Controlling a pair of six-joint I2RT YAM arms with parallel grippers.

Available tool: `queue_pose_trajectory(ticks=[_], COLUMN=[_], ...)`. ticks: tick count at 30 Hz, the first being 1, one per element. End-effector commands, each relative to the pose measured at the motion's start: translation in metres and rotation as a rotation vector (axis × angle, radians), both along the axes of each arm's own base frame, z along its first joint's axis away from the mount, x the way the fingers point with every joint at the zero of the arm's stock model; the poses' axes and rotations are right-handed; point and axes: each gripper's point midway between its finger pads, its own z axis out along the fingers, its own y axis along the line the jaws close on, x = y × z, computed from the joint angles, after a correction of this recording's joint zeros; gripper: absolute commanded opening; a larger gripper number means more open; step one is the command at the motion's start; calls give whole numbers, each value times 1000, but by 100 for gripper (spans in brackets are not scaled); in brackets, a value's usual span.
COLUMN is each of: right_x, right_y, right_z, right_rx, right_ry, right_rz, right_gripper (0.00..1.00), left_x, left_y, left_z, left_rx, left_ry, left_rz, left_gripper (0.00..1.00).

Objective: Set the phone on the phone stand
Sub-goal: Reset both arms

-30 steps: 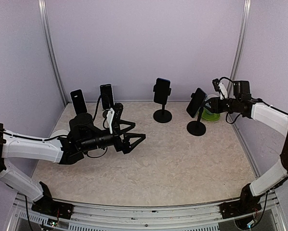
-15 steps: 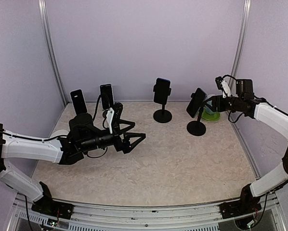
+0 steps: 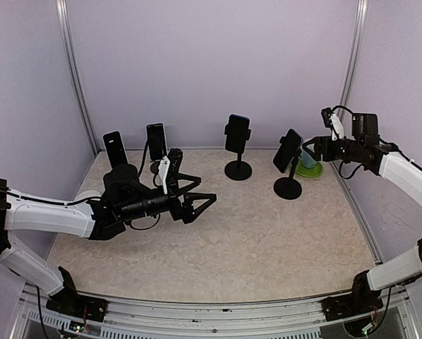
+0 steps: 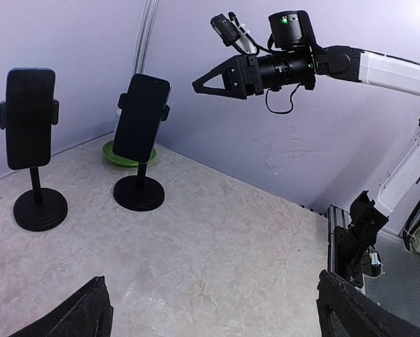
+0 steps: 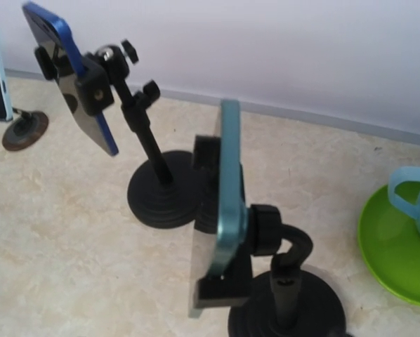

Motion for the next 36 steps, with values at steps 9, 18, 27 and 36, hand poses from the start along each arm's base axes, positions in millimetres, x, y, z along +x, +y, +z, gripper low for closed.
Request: queue_pose_trajectory(ticks=[9,18,27,36], right_x=[-21,-35,-34,-31], right_y=[-15,-23,-27,-26], right_z=[13,9,-1,-5], right_rx=[37,70,50,47], right_ry=[-21,-51,-41,-33], right_rz=[-87,-144,-166,-161], right_gripper=[100,100,100,100], left_x=[10,30,41,44], left_y=[-24,0,14,15], left_z=[33,32,40,36], left_rx=[-47,-2,12,18], left_ry=[-57,-59,-94,-86], left_rz=[-31,73,154,160], left_gripper=[99,99,99,99])
